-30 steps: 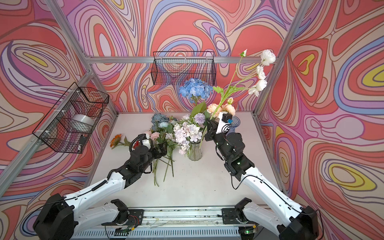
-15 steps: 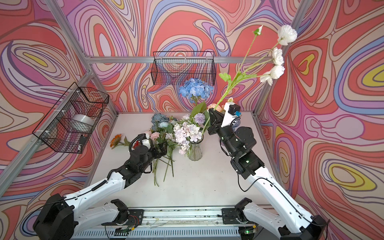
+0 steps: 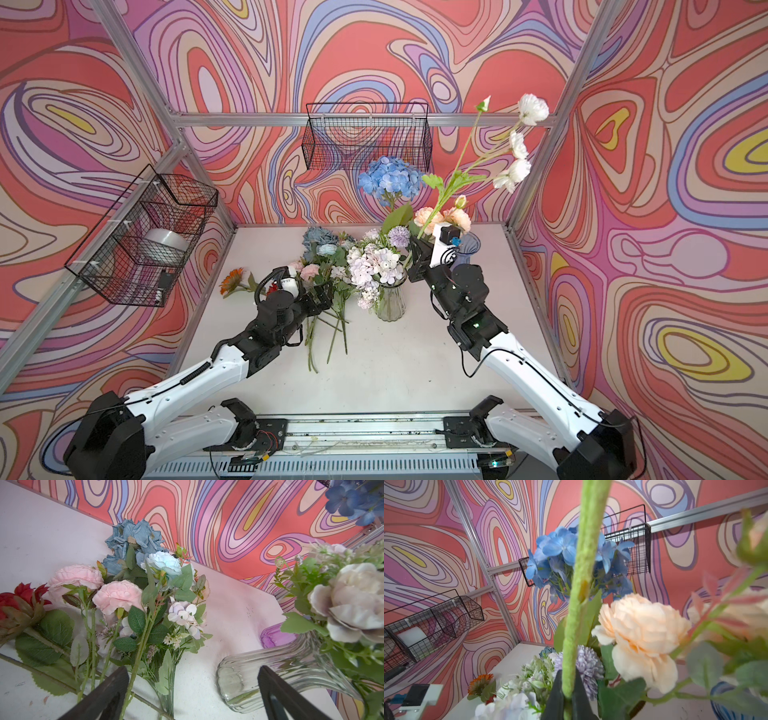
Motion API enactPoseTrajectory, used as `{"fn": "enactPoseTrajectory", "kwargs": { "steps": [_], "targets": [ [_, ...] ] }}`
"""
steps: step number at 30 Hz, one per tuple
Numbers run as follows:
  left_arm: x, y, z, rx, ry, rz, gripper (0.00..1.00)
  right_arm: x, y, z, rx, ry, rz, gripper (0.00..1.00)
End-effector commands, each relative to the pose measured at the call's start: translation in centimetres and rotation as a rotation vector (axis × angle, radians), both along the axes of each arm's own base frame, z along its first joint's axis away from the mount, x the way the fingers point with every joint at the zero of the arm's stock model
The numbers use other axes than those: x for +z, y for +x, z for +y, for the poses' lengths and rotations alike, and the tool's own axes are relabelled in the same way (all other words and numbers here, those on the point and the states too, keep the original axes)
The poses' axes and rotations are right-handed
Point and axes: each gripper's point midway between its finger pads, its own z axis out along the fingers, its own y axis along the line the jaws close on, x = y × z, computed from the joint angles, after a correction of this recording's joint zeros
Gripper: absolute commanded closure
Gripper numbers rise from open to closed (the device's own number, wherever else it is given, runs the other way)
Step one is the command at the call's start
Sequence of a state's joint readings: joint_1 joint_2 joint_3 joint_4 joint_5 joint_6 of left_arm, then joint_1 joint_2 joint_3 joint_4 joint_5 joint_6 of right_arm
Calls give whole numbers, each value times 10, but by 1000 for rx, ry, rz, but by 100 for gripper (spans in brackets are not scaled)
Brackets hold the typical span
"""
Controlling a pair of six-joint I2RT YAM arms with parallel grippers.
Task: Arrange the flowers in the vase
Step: 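Carry the white-flower stem over the clear vase with the right gripper, then lower the white-flower stem into the clear glass vase with the right gripper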
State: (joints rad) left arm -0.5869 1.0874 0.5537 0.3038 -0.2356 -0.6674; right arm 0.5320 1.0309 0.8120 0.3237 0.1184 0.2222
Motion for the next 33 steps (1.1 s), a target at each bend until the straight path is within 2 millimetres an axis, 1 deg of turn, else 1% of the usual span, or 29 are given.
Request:
{"fn": "enactPoseTrajectory", "kwargs": {
  "steps": [1,5,8,9,11,12,14,17,19,21,23,24,26,28,29,32,33],
  "targets": [
    [5,1,5,24,-26,-16,0,-19,5,1,-6,37,43,100],
    [7,2,8,34,-21,-21,0,-60,15,10,5,-31,170,100],
    [5,3,17,55,-41,-10,0,-92,22,14,2,-91,250,100],
    [5,3,20,60,-55,-6,0,-100,24,15,4,-106,268,100],
    [6,5,31,86,-103,0,0,-115,27,18,11,-131,308,100],
    [-7,2,40,103,-107,27,0,-121,28,19,12,-142,322,100],
    [-13,1,55,140,-132,47,0,-129,29,21,18,-163,345,100],
    [-17,-2,77,197,-143,66,0,-132,30,22,21,-181,356,100],
    [-22,-4,91,240,-135,88,0,-129,29,22,23,-186,351,100],
    [-31,-7,106,295,-127,123,0,-123,27,21,27,-189,345,96],
    [-41,-11,121,355,-117,164,0,-115,24,21,36,-203,338,87],
    [-46,-13,128,387,-116,185,0,-112,22,20,40,-211,339,81],
    [-56,-17,137,429,-110,225,0,-106,17,19,47,-238,344,63],
    [-65,-20,139,444,-102,255,0,-98,13,15,43,-260,344,49],
    [-69,-21,140,449,-97,270,0,-94,10,11,32,-270,345,44],
    [-80,-24,142,465,-79,316,0,-81,4,-1,-8,-289,336,34],
    [-84,-25,143,473,-74,330,0,-76,2,-5,-23,-292,327,30]
  ]
}}
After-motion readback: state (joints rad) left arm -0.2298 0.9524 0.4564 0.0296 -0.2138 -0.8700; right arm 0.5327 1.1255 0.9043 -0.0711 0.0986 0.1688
